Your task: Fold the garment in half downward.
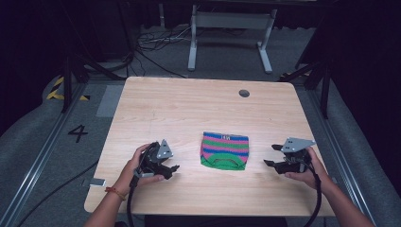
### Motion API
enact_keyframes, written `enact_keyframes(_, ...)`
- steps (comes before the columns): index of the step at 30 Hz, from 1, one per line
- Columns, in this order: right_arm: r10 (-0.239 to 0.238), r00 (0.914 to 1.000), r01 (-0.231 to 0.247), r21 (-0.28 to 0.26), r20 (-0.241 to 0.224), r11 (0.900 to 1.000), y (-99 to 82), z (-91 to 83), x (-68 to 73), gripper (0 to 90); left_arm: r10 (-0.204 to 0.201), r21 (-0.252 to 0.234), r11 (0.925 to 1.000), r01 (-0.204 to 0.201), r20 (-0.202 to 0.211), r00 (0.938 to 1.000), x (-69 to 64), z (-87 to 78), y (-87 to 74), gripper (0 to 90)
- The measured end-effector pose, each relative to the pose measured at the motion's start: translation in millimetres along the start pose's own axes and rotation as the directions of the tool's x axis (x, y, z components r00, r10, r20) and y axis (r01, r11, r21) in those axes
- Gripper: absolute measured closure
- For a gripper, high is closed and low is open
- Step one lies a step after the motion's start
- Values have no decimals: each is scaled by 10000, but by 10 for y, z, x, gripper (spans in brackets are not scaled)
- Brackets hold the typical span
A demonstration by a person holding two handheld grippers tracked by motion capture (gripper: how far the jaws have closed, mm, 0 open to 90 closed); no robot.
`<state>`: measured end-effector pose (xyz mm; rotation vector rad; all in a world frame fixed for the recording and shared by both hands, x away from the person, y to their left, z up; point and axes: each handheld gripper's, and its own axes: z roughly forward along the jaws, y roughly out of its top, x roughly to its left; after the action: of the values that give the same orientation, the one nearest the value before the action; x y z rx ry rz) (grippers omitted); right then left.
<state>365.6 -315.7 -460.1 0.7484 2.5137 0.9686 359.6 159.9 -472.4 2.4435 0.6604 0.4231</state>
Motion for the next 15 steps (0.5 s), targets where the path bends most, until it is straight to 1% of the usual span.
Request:
enact_keyframes(1, 71, 9999, -71, -17, 77, 10000, -75, -34, -4, 312, -72, 95, 9999, 73, -70, 9999, 15, -44, -63, 221)
enact_keyframes(3, 135, 9996, -138, 107, 250, 9998, -147, -60, -9, 298, -250, 9, 9997, 250, -114, 9996, 30, -91, -123, 217)
enact_keyframes(4, 201, 9989, -208, 159, 423, 9997, -183, -72, -7, 288, -250, 9, 9997, 250, -114, 9996, 30, -91, -123, 214)
enact_keyframes(5, 265, 9983, -276, 216, 518, 9994, -220, -90, -10, 289, -281, 72, 9996, 282, -131, 9995, 39, -135, -192, 209)
enact_keyframes(6, 265, 9983, -276, 216, 518, 9994, -220, -90, -10, 289, -281, 72, 9996, 282, -131, 9995, 39, -135, -192, 208)
enact_keyframes(7, 343, 9978, -356, 228, 572, 9991, -270, -112, -16, 286, -294, 165, 9994, 298, -210, 9993, 40, -162, -242, 208)
enact_keyframes(9, 467, 9966, -483, 218, 679, 9986, -368, -161, -27, 279, -430, 135, 9990, 433, -226, 9988, 41, -199, -320, 218)
enact_keyframes(10, 568, 9964, -583, 215, 633, 9981, -403, -182, -32, 271, -430, 135, 9990, 433, -226, 9988, 41, -199, -320, 222)
enact_keyframes(11, 752, 9958, -756, 59, 525, 9971, -451, -205, -40, 269, -644, 90, 9979, 646, -239, 9976, 30, -222, -413, 220)
enact_keyframes(12, 900, 9949, -900, -22, 447, 9959, -489, -221, -43, 266, -644, 90, 9979, 646, -239, 9976, 30, -222, -413, 219)
enact_keyframes(13, 977, 9942, -978, 10, 444, 9952, -524, -234, -48, 262, -784, 31, 9969, 785, -128, 9968, 30, -247, -490, 218)
enact_keyframes(14, 1071, 9933, -1073, 33, 438, 9942, -558, -245, -51, 259, -891, -11, 9960, 891, -140, 9959, 31, -259, -525, 216)
enact_keyframes(15, 1154, 9924, -1157, 46, 438, 9933, -590, -256, -52, 258, -891, -11, 9960, 891, -140, 9959, 31, -259, -525, 214)
